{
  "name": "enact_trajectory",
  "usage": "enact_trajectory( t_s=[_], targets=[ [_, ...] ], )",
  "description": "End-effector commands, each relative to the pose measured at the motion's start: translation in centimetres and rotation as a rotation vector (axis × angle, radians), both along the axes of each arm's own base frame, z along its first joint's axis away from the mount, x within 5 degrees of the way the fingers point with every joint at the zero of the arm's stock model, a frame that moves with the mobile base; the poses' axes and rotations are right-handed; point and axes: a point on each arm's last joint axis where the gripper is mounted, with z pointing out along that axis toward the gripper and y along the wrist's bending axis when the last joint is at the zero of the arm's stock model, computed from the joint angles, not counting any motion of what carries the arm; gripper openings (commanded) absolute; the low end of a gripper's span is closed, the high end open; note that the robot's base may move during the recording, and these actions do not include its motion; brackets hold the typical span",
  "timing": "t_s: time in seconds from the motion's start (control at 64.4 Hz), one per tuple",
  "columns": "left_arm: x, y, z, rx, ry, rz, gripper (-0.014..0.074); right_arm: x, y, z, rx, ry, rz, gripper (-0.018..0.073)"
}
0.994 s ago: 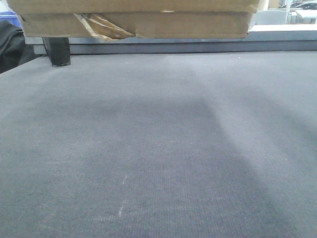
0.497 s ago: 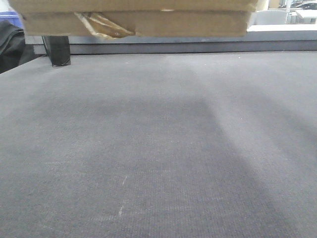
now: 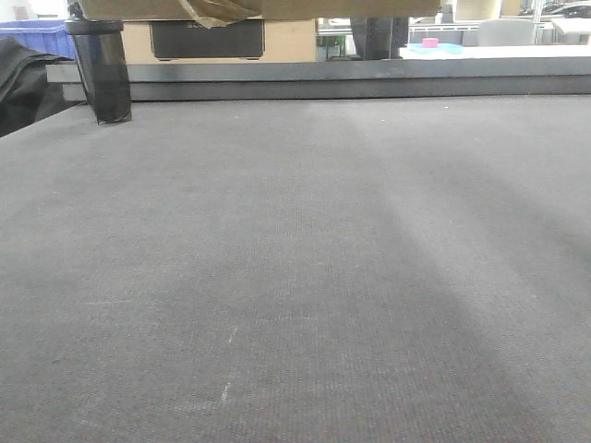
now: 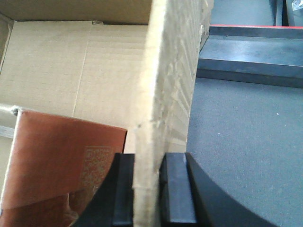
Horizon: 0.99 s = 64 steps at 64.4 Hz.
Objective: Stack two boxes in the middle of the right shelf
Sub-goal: 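Lift the two stacked boxes off the table with both grippers, then hold the boxes in both grippers while driving away from the table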
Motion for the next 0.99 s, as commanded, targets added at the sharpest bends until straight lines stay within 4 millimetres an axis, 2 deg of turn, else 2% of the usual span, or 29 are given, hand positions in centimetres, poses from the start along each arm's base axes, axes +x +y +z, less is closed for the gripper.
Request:
enact_trajectory(
  t_s=[0.0, 0.978],
  targets=[
    [-0.58, 0.23, 1.0, -0.006, -0.05, 0.002, -0.0111, -0.72, -0.45, 2.09, 0.051, -0.121, -0.016, -0.0153],
    [-0.53, 0.25, 1.11, -0.006, -0.063, 0.004, -0.0111, -0.65, -0.43, 2.03, 0.05, -0.119, -0.016, -0.0153]
  ],
)
